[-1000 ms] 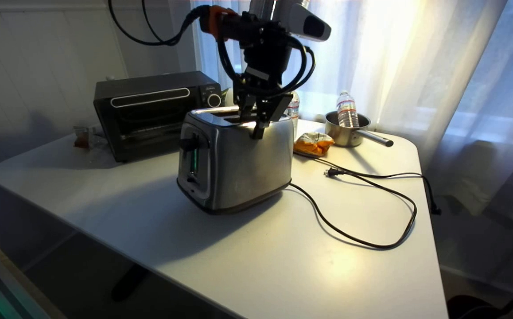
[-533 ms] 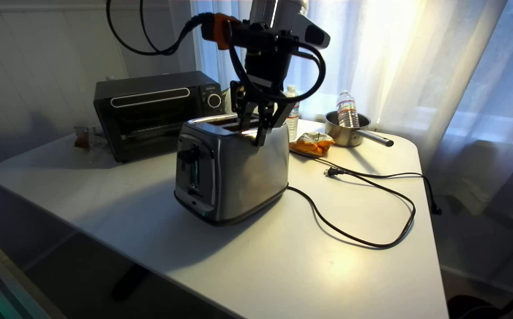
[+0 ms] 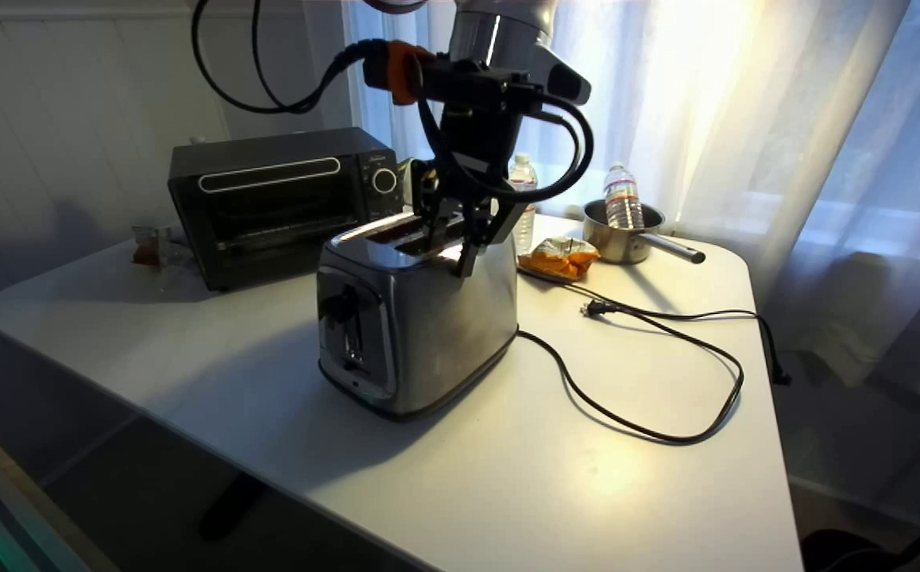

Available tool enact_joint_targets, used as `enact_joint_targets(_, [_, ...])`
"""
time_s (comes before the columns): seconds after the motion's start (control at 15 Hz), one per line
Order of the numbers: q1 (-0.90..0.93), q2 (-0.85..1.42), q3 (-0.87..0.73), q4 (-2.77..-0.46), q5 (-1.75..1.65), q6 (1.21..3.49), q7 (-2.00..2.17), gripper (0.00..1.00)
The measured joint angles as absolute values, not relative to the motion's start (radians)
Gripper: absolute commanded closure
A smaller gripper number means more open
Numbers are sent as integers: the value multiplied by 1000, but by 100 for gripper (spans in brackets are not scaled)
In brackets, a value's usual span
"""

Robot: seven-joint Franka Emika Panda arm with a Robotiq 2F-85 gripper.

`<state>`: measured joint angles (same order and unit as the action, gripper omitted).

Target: Place the toaster with it's back facing the oven

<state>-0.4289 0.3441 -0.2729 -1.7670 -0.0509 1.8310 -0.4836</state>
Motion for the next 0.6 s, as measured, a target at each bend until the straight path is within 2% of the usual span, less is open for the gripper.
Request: enact_joint_targets(0.6, [-415,331,-218,-1811,-114,1900,-753,81])
